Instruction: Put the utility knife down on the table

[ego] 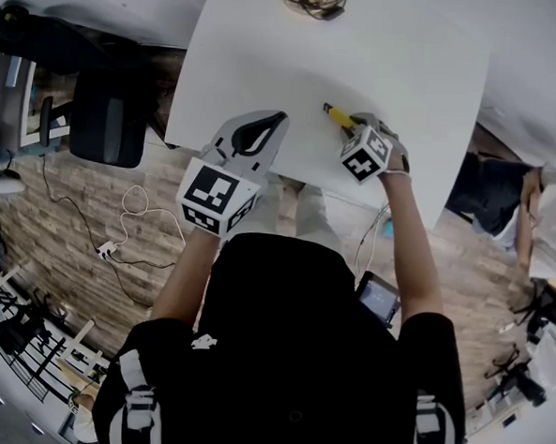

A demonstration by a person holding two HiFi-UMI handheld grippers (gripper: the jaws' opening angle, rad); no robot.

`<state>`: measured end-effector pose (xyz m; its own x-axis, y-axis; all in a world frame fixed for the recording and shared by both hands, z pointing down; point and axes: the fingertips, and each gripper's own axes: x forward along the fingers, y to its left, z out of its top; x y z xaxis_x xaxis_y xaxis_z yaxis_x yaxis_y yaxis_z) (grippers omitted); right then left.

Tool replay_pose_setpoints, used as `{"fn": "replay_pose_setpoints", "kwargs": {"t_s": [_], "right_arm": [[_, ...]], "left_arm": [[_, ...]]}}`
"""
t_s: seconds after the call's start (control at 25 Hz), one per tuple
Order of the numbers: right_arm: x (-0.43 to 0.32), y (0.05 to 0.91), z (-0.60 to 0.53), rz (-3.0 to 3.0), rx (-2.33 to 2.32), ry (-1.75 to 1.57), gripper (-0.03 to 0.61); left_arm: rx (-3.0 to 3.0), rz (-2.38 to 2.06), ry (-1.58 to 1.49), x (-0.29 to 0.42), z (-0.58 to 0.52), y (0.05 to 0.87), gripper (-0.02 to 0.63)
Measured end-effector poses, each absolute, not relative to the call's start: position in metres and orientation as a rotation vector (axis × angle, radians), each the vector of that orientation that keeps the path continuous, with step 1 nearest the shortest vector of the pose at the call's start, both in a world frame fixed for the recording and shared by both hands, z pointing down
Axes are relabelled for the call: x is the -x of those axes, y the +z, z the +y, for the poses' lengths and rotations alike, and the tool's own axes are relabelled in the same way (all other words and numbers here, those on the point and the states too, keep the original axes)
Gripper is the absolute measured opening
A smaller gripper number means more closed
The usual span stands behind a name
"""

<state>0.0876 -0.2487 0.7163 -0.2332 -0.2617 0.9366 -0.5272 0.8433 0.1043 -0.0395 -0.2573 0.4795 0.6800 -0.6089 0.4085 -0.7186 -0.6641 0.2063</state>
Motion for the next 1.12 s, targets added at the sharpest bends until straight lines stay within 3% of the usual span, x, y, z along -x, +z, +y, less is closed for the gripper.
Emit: {"fn": "replay_pose_setpoints", "kwargs": {"t_s": [1.12], "right_arm": [[-0.1,0.699,-0.252,-1.821,-0.67,0.359,0.161]], "left_arm": [[-2.579,-1.036,0.395,0.038,-0.265,0.464,0.021]]}}
